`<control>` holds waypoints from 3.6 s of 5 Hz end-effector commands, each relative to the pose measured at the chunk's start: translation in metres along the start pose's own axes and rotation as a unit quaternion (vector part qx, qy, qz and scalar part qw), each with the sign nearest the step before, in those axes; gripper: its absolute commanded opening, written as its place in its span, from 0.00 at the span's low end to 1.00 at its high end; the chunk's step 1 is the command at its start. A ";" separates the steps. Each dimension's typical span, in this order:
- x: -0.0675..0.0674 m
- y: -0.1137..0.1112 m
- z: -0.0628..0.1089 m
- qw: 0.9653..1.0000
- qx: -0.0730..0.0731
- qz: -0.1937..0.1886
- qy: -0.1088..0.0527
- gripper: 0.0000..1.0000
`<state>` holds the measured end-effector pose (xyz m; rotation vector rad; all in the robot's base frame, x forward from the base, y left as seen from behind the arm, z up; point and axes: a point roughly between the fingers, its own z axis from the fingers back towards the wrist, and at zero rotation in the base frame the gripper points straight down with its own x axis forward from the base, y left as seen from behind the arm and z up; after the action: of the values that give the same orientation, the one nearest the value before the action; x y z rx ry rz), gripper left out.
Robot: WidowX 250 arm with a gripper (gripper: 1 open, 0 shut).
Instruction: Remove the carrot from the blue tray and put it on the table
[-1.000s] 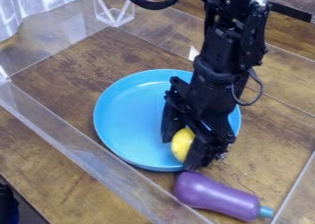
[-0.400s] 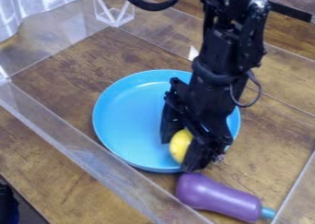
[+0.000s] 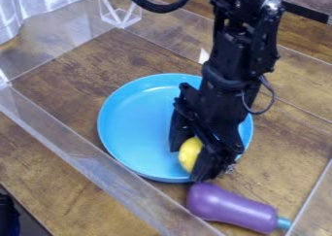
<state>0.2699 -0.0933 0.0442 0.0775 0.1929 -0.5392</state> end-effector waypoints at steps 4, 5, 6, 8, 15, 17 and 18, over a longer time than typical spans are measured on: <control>0.005 -0.001 0.022 0.999 0.005 -0.013 -0.042 0.00; 0.007 -0.003 0.023 0.999 0.005 -0.019 -0.044 0.00; 0.008 -0.004 0.023 0.999 0.005 -0.024 -0.046 0.00; 0.010 -0.008 0.025 0.998 0.005 -0.033 -0.049 0.00; 0.023 -0.015 0.013 0.996 -0.004 -0.064 -0.060 0.00; 0.027 -0.017 0.010 0.995 -0.005 -0.076 -0.066 0.00; 0.029 -0.018 0.008 0.994 -0.006 -0.081 -0.068 0.00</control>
<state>0.2809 -0.1160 0.0356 0.0176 0.1181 -0.6837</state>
